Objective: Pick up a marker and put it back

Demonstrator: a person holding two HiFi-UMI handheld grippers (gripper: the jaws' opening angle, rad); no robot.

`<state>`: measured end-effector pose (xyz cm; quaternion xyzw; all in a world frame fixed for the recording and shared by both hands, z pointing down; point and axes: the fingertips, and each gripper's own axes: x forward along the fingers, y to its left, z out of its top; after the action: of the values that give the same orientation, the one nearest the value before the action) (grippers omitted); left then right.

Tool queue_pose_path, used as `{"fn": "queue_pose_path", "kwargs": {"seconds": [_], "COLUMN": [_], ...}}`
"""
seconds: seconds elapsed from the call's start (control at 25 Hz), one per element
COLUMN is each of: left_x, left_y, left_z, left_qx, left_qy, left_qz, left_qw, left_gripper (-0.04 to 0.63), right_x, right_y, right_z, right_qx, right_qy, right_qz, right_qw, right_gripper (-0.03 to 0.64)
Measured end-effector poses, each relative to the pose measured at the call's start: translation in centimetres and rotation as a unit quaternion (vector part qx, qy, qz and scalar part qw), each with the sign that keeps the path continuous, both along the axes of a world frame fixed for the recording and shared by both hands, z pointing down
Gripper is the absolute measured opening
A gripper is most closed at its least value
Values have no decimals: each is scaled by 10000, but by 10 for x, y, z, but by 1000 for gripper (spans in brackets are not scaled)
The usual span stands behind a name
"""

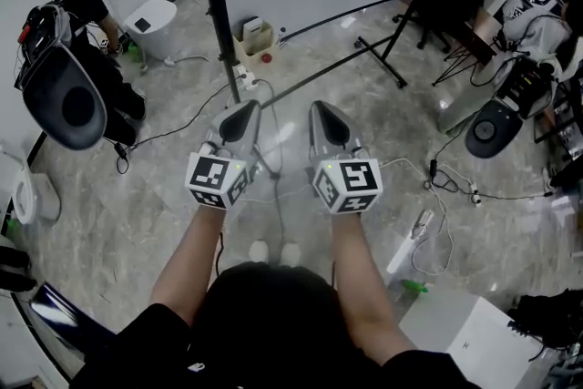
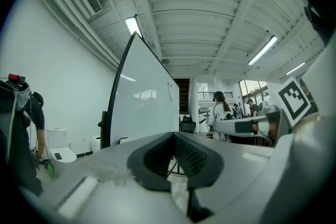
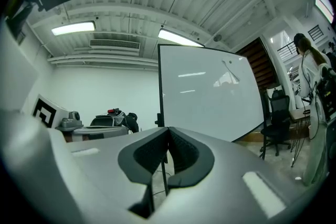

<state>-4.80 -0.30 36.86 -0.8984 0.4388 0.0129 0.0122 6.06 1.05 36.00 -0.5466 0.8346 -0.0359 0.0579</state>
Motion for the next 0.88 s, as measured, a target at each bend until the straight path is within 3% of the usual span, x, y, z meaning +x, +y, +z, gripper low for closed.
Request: {"fn": "queue_pose_path", "kwargs": {"seconds": [0.88], "left_x": [26], "left_y": [10], "left_z": [13], "left_qx": [-24], "left_qy": [-53], "left_qz": [-288], "left_qw": [9996], "left_gripper": [3], "right_x": [23], "right_y": [4], "right_z": [17], "right_qx": [-84], "right_qy": [86], "right_qz": [-402], "right_qw": [9991], "right_gripper": [9]}}
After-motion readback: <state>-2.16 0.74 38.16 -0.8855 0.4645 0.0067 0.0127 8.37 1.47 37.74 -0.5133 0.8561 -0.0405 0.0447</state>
